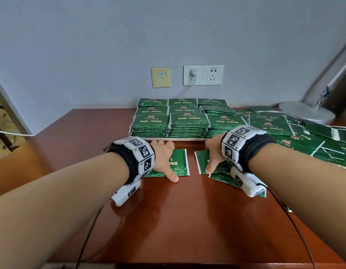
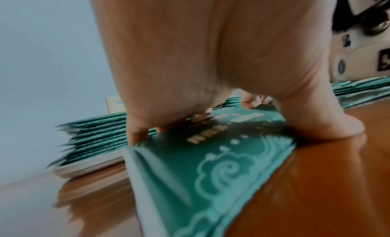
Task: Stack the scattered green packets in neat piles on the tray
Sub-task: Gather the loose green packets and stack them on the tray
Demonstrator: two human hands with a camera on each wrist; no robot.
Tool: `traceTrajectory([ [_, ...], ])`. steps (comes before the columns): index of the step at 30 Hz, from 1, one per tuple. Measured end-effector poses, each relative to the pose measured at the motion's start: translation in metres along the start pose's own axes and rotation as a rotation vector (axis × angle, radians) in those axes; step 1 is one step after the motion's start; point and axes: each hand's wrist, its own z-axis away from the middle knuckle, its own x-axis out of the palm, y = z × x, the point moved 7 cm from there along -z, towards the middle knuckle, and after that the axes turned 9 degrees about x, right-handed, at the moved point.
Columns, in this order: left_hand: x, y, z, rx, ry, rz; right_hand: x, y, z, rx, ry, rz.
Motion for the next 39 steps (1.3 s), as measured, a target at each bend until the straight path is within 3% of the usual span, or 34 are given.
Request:
traceTrajectory([
  [10, -0.004, 0.006, 0.003, 0.015, -0.028, -0.018, 0.0, -0.005, 0.008, -0.048, 0.022, 0.018],
  [18, -0.019, 0.005, 0.005, 0.031, 0.061, -0.039, 0.001, 0.002, 0.019, -0.047, 0.08, -0.023],
  [21, -0.035, -0.003, 0.007, 0.014, 0.128, -0.043, -0.001, 0.012, 0.011, -0.039, 0.104, 0.001],
  [27, -0.076, -0.029, 0.002, -0.016, 0.263, -0.122, -0.029, 0.048, -0.008, 0.063, 0.314, -0.141],
  [33, -0.092, -0.05, -0.021, -0.044, 0.269, -0.146, -0.05, 0.084, -0.021, 0.12, 0.402, -0.155],
  [39, -0.096, -0.067, -0.049, -0.063, 0.227, -0.2, -0.064, 0.099, -0.05, 0.146, 0.363, -0.118],
])
